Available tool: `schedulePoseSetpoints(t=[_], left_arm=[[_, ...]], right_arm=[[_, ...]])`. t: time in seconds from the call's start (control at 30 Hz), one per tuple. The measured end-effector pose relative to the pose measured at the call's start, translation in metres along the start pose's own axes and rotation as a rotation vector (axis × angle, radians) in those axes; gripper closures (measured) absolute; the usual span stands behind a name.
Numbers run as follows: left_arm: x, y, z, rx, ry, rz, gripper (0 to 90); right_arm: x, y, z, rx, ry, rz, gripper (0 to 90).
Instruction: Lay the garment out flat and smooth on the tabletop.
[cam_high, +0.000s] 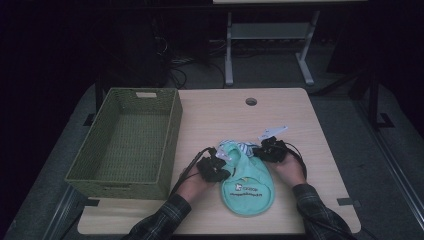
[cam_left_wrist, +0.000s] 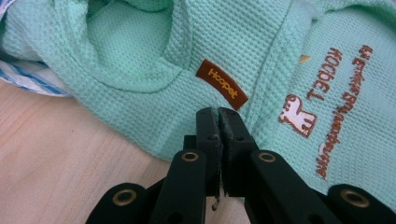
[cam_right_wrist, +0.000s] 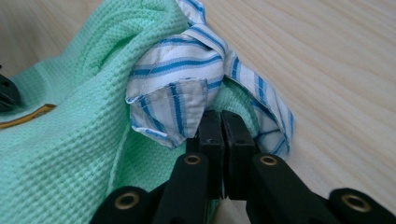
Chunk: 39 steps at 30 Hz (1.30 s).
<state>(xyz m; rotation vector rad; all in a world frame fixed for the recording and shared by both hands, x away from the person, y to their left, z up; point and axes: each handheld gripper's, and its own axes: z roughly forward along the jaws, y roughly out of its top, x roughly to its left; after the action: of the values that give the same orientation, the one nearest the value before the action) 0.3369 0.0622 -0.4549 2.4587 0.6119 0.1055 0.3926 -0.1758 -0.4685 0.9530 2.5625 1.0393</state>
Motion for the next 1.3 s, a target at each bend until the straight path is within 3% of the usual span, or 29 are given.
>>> schedulePoseSetpoints(t=[0.13,0.3,0.53,0.7,0.8,0.97,1.3], left_arm=[[0.0,0.0,0.0,0.0,0.002,-0.001,87.0],[-0.001,0.0,0.0,-0.005,0.002,-0.007,87.2],[-0.003,0.0,0.001,-0.007,0.013,-0.01,87.1],[-0.005,0.0,0.003,-0.03,-0.015,-0.04,85.2],[-0.007,0.001,0.003,-0.032,-0.017,-0.024,81.2],[-0.007,0.002,0.003,-0.031,-0.027,-0.024,77.4],[-0.003,0.006,-0.004,-0.053,-0.027,-0.021,69.6]], right_arm=[[-0.002,0.001,-0.004,-0.021,-0.032,-0.001,89.6],[-0.018,0.006,-0.015,-0.042,-0.063,0.034,89.6],[-0.031,0.006,-0.002,0.0,-0.092,0.04,89.6],[-0.031,0.005,0.003,-0.013,-0.093,0.053,86.8],[-0.029,0.006,-0.005,-0.045,-0.093,0.07,81.3],[-0.027,0.003,-0.026,-0.084,-0.067,0.096,89.5],[-0.005,-0.013,-0.048,-0.086,-0.012,0.081,89.9]])
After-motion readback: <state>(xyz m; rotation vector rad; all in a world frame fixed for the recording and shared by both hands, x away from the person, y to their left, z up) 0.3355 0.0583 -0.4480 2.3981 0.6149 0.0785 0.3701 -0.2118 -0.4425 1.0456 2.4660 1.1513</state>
